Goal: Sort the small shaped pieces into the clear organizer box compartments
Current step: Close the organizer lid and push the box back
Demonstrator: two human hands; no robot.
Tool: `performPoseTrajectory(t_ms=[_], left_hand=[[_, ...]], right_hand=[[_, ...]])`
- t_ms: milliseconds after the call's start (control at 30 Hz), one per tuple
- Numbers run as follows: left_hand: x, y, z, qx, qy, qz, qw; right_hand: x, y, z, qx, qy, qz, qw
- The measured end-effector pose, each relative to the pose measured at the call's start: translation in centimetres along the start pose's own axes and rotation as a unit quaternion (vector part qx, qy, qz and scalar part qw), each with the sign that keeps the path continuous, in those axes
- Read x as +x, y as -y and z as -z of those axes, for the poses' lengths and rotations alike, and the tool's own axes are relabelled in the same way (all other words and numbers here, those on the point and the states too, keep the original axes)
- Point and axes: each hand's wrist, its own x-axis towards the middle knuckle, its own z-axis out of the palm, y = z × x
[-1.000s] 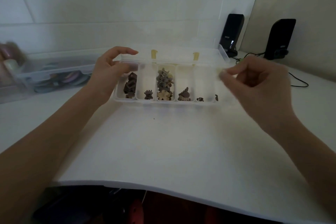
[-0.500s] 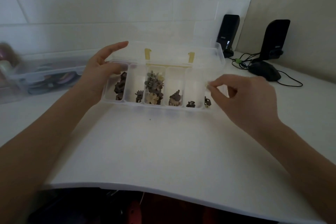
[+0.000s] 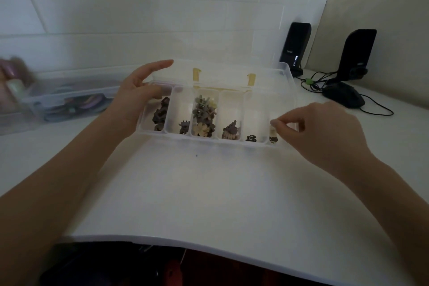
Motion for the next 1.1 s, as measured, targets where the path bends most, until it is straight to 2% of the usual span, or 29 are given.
performPoseTrajectory(t_ms=[100,200,300,400,500,633,667,800,900,1000,1100], left_hand=[[0.1,0.2,0.0,-0.011,-0.002,0.009,1.000],[0.4,0.5,0.1,0.013,-0.031,0.046,0.998],[0.5,0.5,0.1,0.005,-0.031,0.087,0.996],[0.4,0.2,-0.5,-0.011,0.010,0.092,0.996],[0.4,0.5,-1.0,-0.069,0.035,0.089,0.993],[-0.1,0.5,-1.3,-0.115,0.055,0.106,0.986],[-0.2,0.5,-1.4,-0.127,0.051,0.109,0.985],[-0.4,1.2,-1.3,-0.204,0.049,0.109,0.972],[-0.1,1.7,-0.9,-0.227,0.059,0.113,0.965],[0.3,1.6,-0.9,-0.258,0.048,0.151,0.953],[0.5,1.8,-0.4,-0.341,0.058,0.178,0.921]], right_hand=[[0.2,-0.2,-0.6,0.109,-0.069,-0.023,0.991],[0.6,-0.2,-1.1,0.230,-0.131,-0.068,0.962],[1.0,0.0,-1.6,0.362,-0.072,-0.131,0.920],[1.2,0.4,-2.4,0.508,0.042,-0.205,0.835],[1.3,0.6,-2.9,0.564,0.092,-0.223,0.790],[1.3,0.5,-3.1,0.662,0.103,-0.257,0.697],[1.4,0.5,-3.2,0.671,0.096,-0.257,0.689],[1.8,0.7,-3.4,0.660,0.062,-0.278,0.696],[2.1,0.6,-3.4,0.667,0.057,-0.302,0.679],[2.1,0.3,-3.5,0.691,0.033,-0.305,0.655],[2.4,0.0,-3.5,0.732,0.020,-0.318,0.603]])
